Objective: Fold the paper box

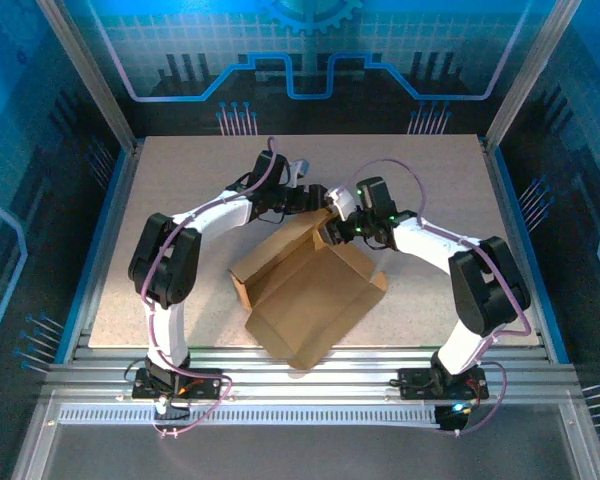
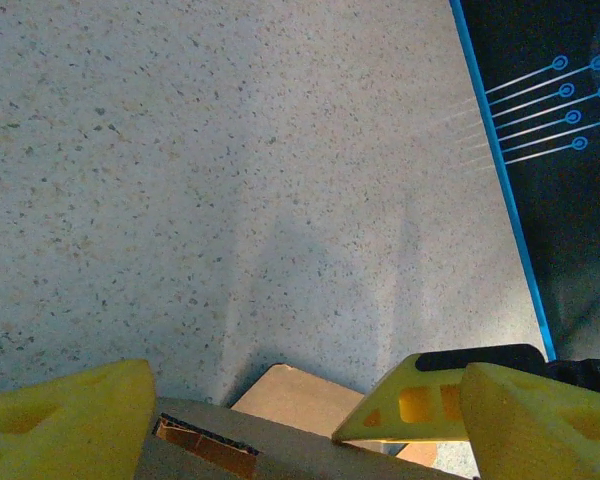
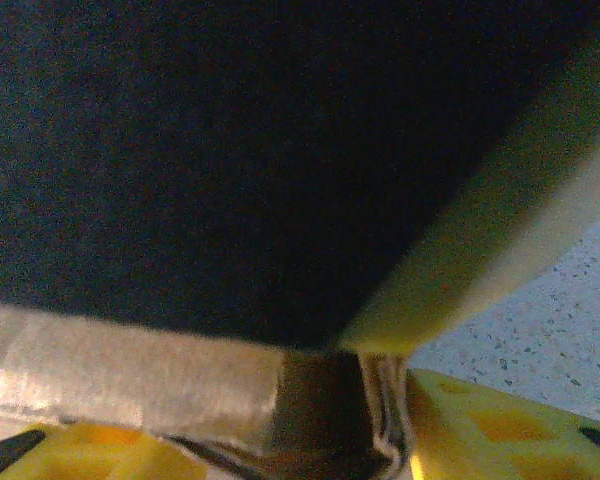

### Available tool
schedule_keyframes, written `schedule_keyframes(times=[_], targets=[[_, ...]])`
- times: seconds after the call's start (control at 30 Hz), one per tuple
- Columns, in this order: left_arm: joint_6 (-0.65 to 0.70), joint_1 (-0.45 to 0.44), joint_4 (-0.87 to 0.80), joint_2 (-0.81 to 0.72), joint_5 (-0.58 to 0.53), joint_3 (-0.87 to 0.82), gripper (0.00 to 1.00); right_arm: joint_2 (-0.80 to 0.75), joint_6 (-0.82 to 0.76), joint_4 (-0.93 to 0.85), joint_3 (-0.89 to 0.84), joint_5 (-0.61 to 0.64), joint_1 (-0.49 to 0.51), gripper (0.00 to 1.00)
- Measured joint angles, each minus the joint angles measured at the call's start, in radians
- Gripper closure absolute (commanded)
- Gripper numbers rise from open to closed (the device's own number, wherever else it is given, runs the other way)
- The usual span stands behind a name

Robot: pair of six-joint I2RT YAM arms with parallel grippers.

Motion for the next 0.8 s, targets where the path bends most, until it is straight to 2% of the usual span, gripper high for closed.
schedule_keyframes(times=[0.27,0.53,0.8], targets=[[0.007,0.000,-0.030,0.017,0.044,0.029,0.21,0.004,0.018,0.051,-0.001,0.098,0.030,0.68],[0.025,0.010,-0.071,0.031,0.048,0.059,0.22,0.018,0.026,0.104,-0.003,0.224,0.079,0.74],[0.025,0.020,-0.082,0.034,0.051,0.066,0.22,0.029,0.023,0.140,-0.003,0.401,0.132,0.85]])
